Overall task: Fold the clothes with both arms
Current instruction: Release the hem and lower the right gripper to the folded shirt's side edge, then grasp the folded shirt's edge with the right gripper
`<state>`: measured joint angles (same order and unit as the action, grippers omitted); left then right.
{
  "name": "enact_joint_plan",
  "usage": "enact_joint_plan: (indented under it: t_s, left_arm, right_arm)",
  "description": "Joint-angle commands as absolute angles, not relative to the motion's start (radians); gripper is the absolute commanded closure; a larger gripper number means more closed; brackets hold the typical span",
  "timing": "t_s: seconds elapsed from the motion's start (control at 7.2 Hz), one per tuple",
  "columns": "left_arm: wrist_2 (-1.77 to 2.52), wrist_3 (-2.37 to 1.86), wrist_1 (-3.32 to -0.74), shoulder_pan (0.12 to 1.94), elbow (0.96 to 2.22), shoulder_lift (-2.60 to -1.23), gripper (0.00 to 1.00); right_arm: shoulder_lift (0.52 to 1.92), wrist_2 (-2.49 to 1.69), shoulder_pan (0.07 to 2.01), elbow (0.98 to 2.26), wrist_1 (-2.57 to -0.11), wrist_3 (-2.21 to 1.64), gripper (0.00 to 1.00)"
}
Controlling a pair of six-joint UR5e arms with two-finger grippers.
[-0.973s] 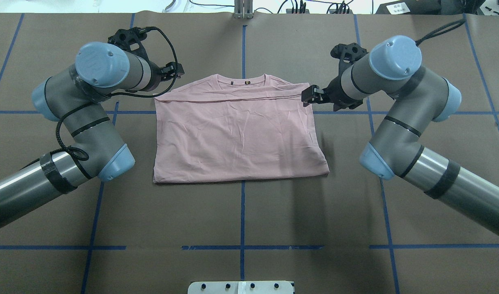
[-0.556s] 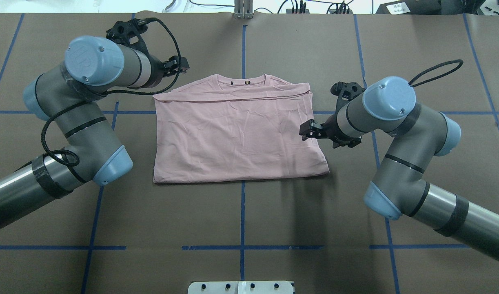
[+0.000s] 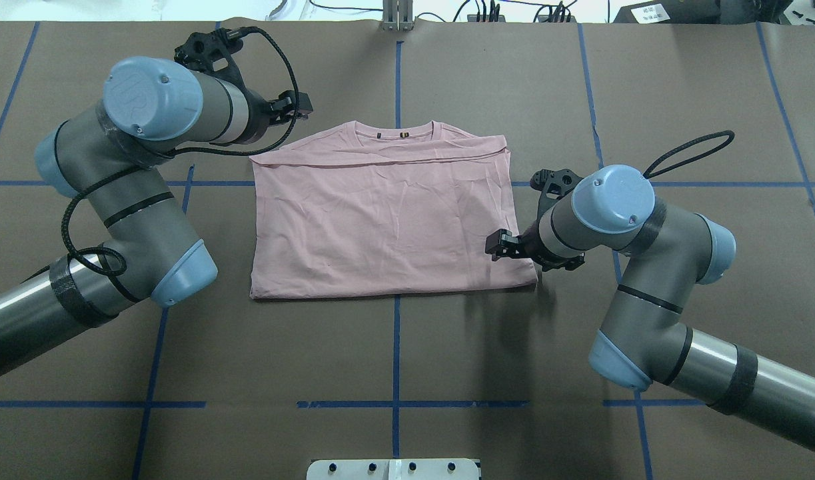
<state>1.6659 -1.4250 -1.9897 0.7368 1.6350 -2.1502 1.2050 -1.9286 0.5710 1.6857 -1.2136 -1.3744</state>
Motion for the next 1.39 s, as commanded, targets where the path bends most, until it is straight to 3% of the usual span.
enact_joint_plan:
  t_s: [0.0,0.42,0.56,0.69,0.83,1.25]
  left_arm:
    - [1.666,-1.425,-1.990,0.736,1.637,-2.149,0.00]
    - [1.666,-1.425,-1.990,0.735,1.640,-2.149,0.00]
    - [1.666,-1.425,-1.990,0.735,1.641,-2.149,0.00]
    - [1.666,-1.425,-1.990,0.735,1.640,-2.149,0.00]
    - [1.666,-1.425,-1.990,0.735,1.640,-2.149,0.00]
    - [1.664,-1.425,-1.991,0.735,1.635,-2.148,0.00]
  right_arm:
    - [1.207,-1.927,0.558,1.686,-1.220,-1.374,0.03]
    - [1.221,-1.928,0.552,1.683,-1.221,-1.373,0.09]
    - [1.221,-1.930,0.552,1.683,-1.221,-1.373,0.19]
    - [1.221,-1.931,0.552,1.684,-1.221,-1.373,0.64]
    - [1.220,-1.931,0.552,1.686,-1.221,-1.373,0.98]
    - [1.220,-1.942,0.552,1.689,-1.223,-1.368,1.00]
